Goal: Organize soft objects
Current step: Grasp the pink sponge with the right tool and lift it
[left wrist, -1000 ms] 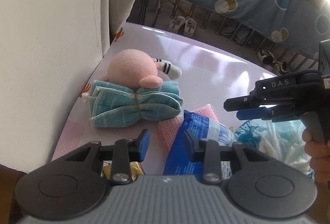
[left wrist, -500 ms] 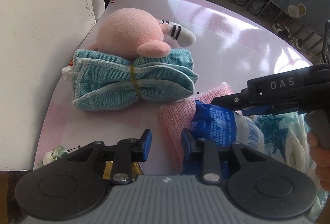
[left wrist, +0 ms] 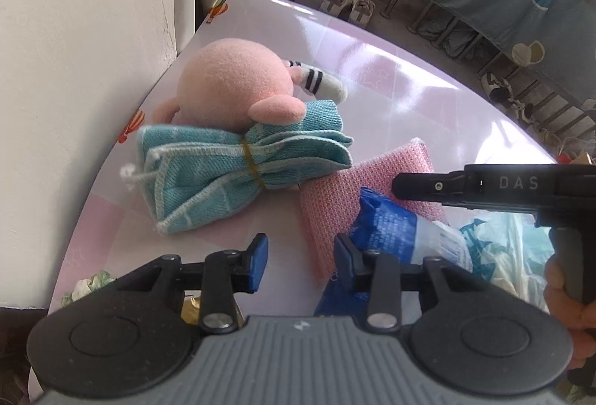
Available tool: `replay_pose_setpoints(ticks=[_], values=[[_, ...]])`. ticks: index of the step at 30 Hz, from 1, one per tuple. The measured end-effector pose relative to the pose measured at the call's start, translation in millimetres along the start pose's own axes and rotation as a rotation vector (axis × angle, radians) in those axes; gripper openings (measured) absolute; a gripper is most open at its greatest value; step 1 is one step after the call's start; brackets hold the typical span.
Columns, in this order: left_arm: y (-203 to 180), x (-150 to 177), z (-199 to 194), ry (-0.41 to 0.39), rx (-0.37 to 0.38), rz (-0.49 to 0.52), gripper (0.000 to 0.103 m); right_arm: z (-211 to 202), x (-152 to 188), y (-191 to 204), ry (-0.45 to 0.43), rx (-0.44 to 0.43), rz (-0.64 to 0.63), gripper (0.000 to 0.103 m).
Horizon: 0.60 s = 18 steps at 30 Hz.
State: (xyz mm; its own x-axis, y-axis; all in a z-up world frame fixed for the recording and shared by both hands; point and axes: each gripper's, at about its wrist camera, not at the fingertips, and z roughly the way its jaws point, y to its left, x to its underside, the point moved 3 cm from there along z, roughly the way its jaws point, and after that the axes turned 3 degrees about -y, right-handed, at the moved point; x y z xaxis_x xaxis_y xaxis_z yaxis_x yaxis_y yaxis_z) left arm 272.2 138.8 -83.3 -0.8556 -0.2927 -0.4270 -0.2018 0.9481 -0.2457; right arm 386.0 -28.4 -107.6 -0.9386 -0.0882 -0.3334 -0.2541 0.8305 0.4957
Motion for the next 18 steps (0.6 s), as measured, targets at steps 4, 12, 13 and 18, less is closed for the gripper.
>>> replay_pose_setpoints(ticks=[4, 12, 13, 18], values=[[-5.6, 0.3, -26.1, -0.099, 0.026, 0.033, 0.049, -29.5, -9.6, -4.6, -0.07, -0.003, 0.019, 0.025], [-48.9, 6.4, -53.2, -0.165, 0.169, 0.129, 0.061, -85.8, 4.6, -52.2, -0.168, -0.024, 0.229, 0.023], [-54.6, 7.8, -52.8, -0.162, 0.173, 0.136, 0.061, -88.4, 8.7, -60.0, -0.177, -0.01, 0.268, 0.023], [-77.3, 11.0, -38.0, -0.097, 0.19, 0.102, 0.05, -94.5, 32.9, -103.0, -0.236, -0.045, 0.517, 0.023]])
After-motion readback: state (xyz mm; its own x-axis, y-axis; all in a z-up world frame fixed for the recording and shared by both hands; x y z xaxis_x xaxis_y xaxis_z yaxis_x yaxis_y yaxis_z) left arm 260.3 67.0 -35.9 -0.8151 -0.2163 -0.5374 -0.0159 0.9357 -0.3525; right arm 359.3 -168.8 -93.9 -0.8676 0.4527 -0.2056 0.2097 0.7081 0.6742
